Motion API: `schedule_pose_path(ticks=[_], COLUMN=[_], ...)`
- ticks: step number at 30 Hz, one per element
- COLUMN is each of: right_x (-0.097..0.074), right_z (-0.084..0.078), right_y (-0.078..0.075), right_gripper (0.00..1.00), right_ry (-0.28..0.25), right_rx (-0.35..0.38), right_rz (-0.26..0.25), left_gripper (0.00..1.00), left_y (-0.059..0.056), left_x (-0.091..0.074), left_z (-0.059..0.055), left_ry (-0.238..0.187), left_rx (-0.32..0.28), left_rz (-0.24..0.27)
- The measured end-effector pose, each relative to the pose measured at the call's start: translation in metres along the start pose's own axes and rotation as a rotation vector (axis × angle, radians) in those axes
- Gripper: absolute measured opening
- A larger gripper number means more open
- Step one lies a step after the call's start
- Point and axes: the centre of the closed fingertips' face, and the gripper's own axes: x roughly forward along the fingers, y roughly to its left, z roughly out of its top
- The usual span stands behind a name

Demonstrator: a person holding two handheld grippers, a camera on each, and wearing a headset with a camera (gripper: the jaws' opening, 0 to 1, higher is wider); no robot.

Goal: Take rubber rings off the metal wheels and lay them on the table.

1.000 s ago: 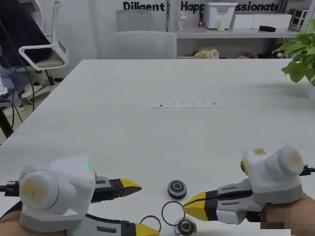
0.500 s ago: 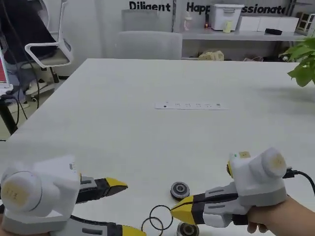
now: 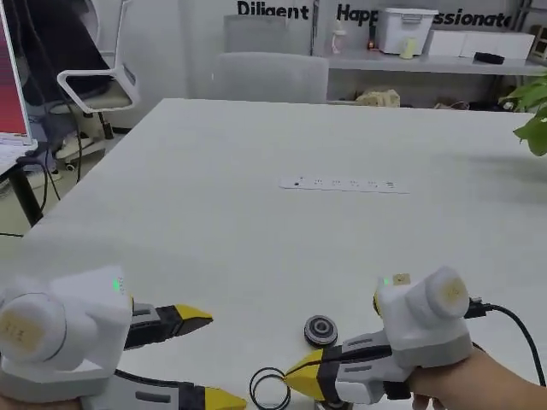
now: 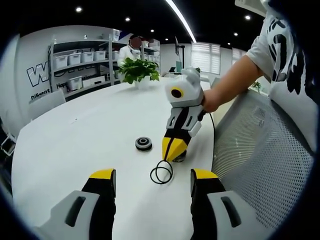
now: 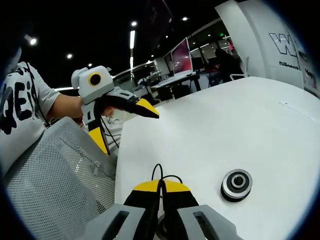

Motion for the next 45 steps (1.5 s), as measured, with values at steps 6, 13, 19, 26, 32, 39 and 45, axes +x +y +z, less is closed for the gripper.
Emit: schedule_pose_path(ticks=[6, 13, 19, 26, 32, 39, 45], right_x=[0.001, 0.002, 0.003, -0.001, -0.011, -0.029, -0.042], right_z=[-0.007, -0.011, -0.015, -0.013, -0.004, 0.007, 0.009], right_y=[-0.006, -0.012, -0.016, -0.02, -0.023, -0.035, -0.046], right_gripper=[0.0, 0.0, 0.02, 0.08, 0.11, 0.14, 0.16], right_ry=[0.023, 0.031, 0.042, 0.031, 0.001, -0.04, -0.057], right_rx=[0.007, 0.023, 0.007, 0.006, 0.001, -0.011, -0.009], right_rz=[-0.028, -0.054, -0.077, -0.089, -0.104, -0.145, -0.183], left_gripper=[0.58, 0.57, 0.57, 0.57, 0.56, 0.55, 0.54], left_y=[0.0, 0.001, 0.004, 0.007, 0.011, 0.018, 0.025], left_x=[-0.001, 0.001, 0.001, 0.004, 0.008, 0.019, 0.03], left_z=[-0.005, -0.007, -0.008, -0.006, 0.002, 0.012, 0.018], left_ry=[0.01, 0.014, 0.018, 0.023, 0.031, 0.029, 0.033], left_rx=[-0.003, -0.007, -0.005, -0.002, 0.045, 0.065, 0.082], left_rz=[0.004, 0.004, 0.008, 0.007, 0.003, -0.005, -0.014])
